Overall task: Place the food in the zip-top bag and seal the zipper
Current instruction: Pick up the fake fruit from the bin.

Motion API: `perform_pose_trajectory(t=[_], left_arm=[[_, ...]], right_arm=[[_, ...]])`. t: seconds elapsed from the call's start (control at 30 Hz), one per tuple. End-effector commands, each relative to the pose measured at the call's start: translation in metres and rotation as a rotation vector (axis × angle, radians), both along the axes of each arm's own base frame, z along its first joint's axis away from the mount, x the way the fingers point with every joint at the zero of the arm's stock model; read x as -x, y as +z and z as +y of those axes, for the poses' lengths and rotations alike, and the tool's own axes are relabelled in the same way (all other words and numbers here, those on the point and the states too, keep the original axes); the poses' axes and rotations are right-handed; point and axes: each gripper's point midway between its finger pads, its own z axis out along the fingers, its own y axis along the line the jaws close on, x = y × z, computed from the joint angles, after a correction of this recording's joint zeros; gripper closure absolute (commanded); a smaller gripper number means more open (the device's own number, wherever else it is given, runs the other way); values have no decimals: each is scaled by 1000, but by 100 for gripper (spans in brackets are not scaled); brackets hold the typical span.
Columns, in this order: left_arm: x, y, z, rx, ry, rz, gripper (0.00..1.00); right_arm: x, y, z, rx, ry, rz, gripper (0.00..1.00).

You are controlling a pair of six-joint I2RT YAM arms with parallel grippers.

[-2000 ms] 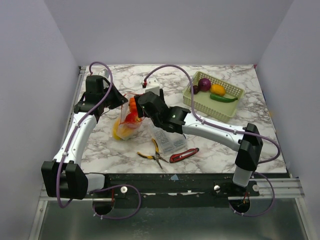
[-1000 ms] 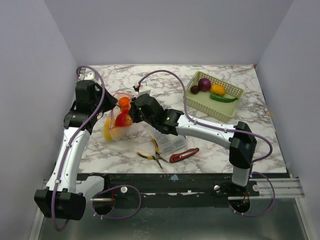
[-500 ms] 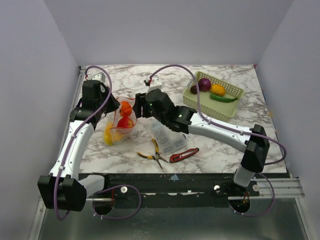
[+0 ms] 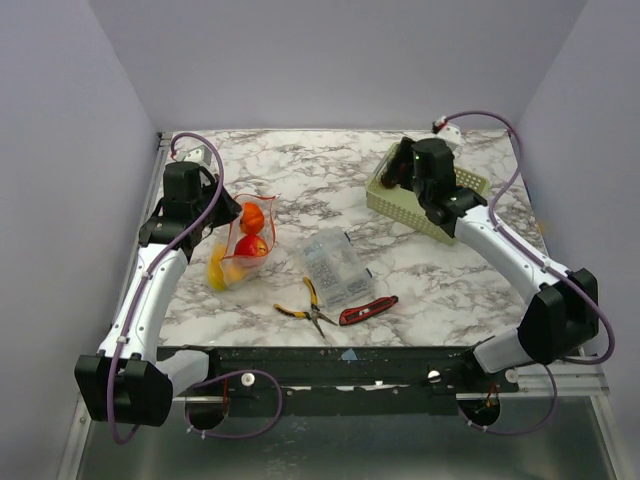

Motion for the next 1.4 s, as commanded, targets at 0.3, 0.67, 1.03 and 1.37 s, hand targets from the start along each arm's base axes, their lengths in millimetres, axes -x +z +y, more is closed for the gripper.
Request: perform_pose_trajectory(t=[0.3,0.67,1.03,1.37], left_arm=[[1,2,-7,21,-35,-13,100],[-1,0,-9,42,-39,1,100],[0,1,-9,50,-40,0,100],[1,2,-10,58,-43,-5,100]], right_arm=[[-84,-126,-115,-299,-262,239,17],[-109,-151,-58,-566,5,211,15],[-120,-206,-43,-691,6,293,23],[-128,-235,-40,-710,-14,346,28]])
